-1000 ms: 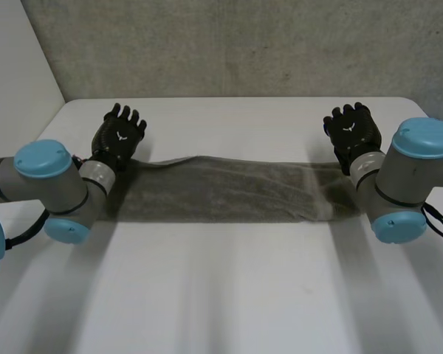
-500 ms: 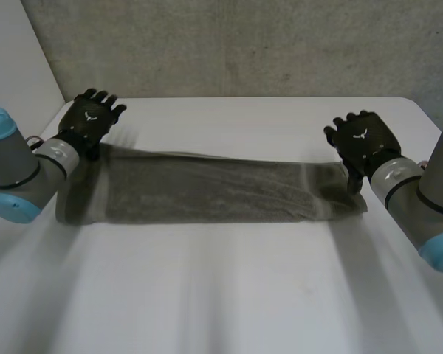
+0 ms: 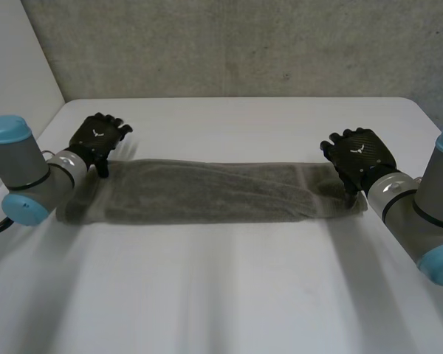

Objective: Fold the towel.

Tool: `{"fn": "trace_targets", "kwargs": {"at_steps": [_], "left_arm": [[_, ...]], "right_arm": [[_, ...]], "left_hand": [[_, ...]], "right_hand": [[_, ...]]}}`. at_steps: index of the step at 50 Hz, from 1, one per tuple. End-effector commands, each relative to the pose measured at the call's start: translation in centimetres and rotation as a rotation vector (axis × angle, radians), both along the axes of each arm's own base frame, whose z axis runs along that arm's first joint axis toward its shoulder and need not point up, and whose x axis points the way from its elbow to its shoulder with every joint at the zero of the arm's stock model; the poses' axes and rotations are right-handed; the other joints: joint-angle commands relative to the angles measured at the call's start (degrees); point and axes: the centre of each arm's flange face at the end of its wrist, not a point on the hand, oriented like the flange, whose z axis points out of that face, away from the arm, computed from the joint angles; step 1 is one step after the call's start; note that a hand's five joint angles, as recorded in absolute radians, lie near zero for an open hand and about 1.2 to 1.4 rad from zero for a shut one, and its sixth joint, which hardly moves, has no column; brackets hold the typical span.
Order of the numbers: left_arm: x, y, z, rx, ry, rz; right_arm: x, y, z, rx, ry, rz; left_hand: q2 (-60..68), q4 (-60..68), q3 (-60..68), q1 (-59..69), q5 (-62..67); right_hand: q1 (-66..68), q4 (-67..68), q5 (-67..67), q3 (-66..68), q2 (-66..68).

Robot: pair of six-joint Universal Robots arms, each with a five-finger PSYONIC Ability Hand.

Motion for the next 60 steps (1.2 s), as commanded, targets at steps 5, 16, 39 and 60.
{"fn": "trace_targets", "kwargs": {"at_steps": [5,16,39,60], "left_arm": [[0.0,3.1,2.5,0.038,0.023,0.026],[0.7,8.8,4.0,0.103,0.058,0.074],[0.7,10.8,2.3,0.079,0.086,0.116],[0.6,11.2,1.7,0.099,0.082,0.112]], "right_arm": [[-2.5,-2.5,0.6,0.061,-0.165,-0.083],[-5.0,-4.4,-1.6,0.297,-0.298,-0.109],[-7.8,-7.7,-4.5,0.386,-0.468,-0.255],[-10.1,-6.1,-4.9,0.456,-0.337,-0.312]], "left_hand": [[-0.31,-0.55,-0.49,-0.49,-0.45],[0.7,0.46,0.51,0.52,0.56],[0.7,0.46,0.51,0.52,0.56],[0.53,0.29,0.35,0.36,0.4]], "right_hand": [[-0.18,-1.65,-0.36,-0.74,-0.88],[10.92,9.45,10.74,10.35,10.22],[66.71,65.24,66.53,66.15,66.01],[10.42,8.95,10.24,9.86,9.72]]}}
